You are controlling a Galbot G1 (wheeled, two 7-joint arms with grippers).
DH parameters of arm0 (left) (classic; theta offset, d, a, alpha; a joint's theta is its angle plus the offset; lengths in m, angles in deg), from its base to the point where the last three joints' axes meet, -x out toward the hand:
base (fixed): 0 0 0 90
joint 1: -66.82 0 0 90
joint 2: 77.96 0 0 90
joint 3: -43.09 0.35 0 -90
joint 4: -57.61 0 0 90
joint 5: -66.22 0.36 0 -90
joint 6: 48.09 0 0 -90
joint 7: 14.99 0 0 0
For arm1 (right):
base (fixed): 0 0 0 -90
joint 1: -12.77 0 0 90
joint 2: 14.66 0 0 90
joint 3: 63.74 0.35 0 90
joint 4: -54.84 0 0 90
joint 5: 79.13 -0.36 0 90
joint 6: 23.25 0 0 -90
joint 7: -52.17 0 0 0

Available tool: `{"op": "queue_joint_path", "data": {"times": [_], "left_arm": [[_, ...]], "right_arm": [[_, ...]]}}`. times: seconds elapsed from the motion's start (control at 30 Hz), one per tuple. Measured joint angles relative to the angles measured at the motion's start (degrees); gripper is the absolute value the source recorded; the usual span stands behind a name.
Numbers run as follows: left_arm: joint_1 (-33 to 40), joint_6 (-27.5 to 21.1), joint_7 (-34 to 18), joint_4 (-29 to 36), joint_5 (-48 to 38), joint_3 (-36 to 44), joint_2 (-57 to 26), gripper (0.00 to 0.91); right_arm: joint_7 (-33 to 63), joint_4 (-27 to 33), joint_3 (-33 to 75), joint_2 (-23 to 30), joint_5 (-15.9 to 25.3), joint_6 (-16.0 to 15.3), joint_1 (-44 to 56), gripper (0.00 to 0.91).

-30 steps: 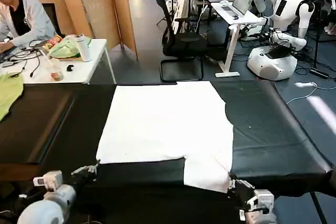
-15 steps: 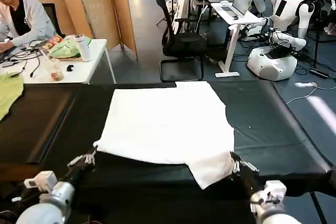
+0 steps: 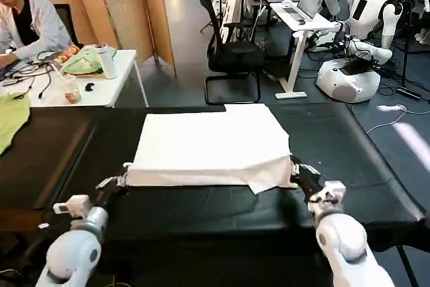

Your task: Fold and organize the clothes.

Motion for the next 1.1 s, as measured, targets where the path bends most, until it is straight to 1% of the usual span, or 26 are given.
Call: {"op": "queue_joint_path", "data": {"times": [0.1,0.17,0.2,0.23,0.37,0.53,0.67,0.73,0.83,0.93,0.97,1.0,1.03,1.07,1.1], "left_arm": [[3.2,0.0,0.2,-3.3,1.1,1.1,-0.4,0.000],[5.0,0.1,0.7,-5.2,2.2,1.9,-0.7,0.000],[5.7,0.2,0.7,-6.0,2.5,2.2,-0.8,0.761],[6.2,0.2,0.8,-6.6,2.9,2.5,-0.8,0.878],[7.6,-0.2,1.1,-8.6,4.1,3.5,-0.8,0.878],[7.4,-0.2,1.1,-8.6,4.8,3.6,-0.7,0.878],[6.2,-1.0,1.1,-7.2,4.7,2.8,-1.0,0.878],[5.3,-1.9,1.4,-6.3,4.0,2.5,-1.3,0.878],[3.3,-4.0,1.8,-4.5,0.4,2.2,-1.6,0.878],[1.8,-5.8,1.7,-3.3,-2.8,1.8,-1.7,0.878],[1.6,-6.0,1.7,-3.2,-3.0,1.8,-1.7,0.829],[1.5,-6.1,1.7,-3.2,-3.3,1.8,-1.7,0.751],[1.5,-6.3,1.7,-3.2,-3.7,1.8,-1.7,0.439],[1.4,-6.4,1.8,-3.3,-4.0,1.8,-1.7,0.215],[1.4,-6.4,1.8,-3.5,-4.3,1.7,-1.7,0.146]], "right_arm": [[-0.8,2.7,-0.3,0.2,0.1,-0.2,-1.7,0.000],[-1.2,3.3,-0.4,0.1,-0.3,-0.9,-2.0,0.000],[-1.7,3.3,-0.3,-0.1,-0.5,-1.4,-2.0,0.878],[-2.2,3.3,-0.1,-0.3,-0.7,-1.9,-1.8,0.878],[-2.8,0.9,0.6,-1.5,-1.6,-3.7,0.3,0.878],[-2.2,-5.9,1.8,-3.8,-2.0,-5.7,6.2,0.878],[-2.3,-10.1,2.7,-5.5,-1.1,-6.0,10.8,0.878],[-2.4,-10.7,2.8,-5.8,-0.4,-6.1,11.9,0.878],[-2.7,-11.1,2.5,-6.0,0.6,-6.1,12.7,0.878],[-3.0,-11.1,1.9,-6.1,1.9,-6.2,12.8,0.770],[-3.2,-11.1,1.7,-6.2,2.4,-6.2,12.9,0.731],[-3.3,-11.0,1.5,-6.3,2.8,-6.2,13.0,0.702],[-3.4,-10.9,1.3,-6.4,3.1,-6.2,13.1,0.536],[-3.5,-10.9,1.1,-6.5,3.5,-6.2,13.2,0.439],[-3.6,-10.8,1.0,-6.6,3.8,-6.3,13.4,0.390]]}}
